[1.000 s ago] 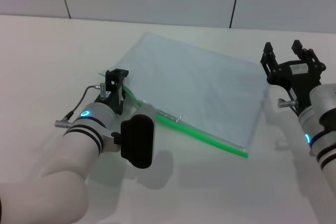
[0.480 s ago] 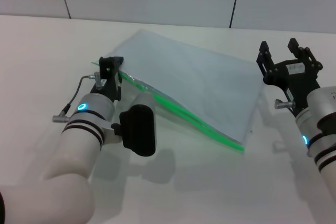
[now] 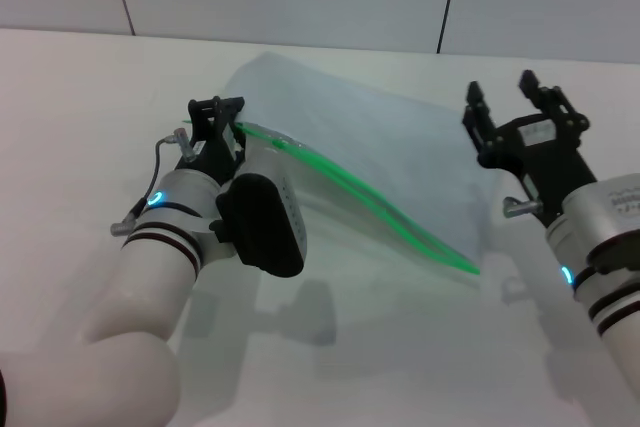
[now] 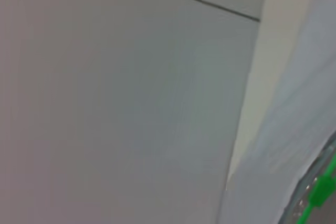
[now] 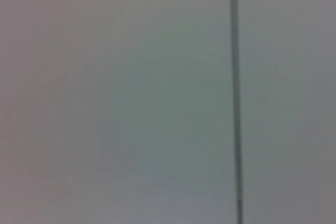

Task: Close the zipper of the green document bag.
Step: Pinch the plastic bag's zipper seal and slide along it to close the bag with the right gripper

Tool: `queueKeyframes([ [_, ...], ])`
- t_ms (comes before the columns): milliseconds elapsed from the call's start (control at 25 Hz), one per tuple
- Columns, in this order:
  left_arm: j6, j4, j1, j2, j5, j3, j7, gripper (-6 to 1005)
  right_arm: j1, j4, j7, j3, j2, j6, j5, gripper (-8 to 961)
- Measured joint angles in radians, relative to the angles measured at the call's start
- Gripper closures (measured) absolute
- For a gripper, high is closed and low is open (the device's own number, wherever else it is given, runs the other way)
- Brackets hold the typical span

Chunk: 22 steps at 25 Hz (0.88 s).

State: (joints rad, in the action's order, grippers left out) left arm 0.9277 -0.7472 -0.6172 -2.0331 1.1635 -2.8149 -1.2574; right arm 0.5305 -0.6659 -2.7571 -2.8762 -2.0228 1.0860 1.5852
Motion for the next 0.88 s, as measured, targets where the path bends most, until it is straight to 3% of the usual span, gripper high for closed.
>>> queueKeyframes([
  [560,0.005,-0.002,0.004,0.002,0.033,0.003,-0.047,946,-0.023,-0.046,-0.005,-0.002,0.009,-0.136,0.278,340],
  [880,0.005,-0.001,0.006,0.002,0.074,-0.006,-0.047,945,-0.015,-0.079,-0.004,-0.002,0.025,-0.178,0.326,348],
])
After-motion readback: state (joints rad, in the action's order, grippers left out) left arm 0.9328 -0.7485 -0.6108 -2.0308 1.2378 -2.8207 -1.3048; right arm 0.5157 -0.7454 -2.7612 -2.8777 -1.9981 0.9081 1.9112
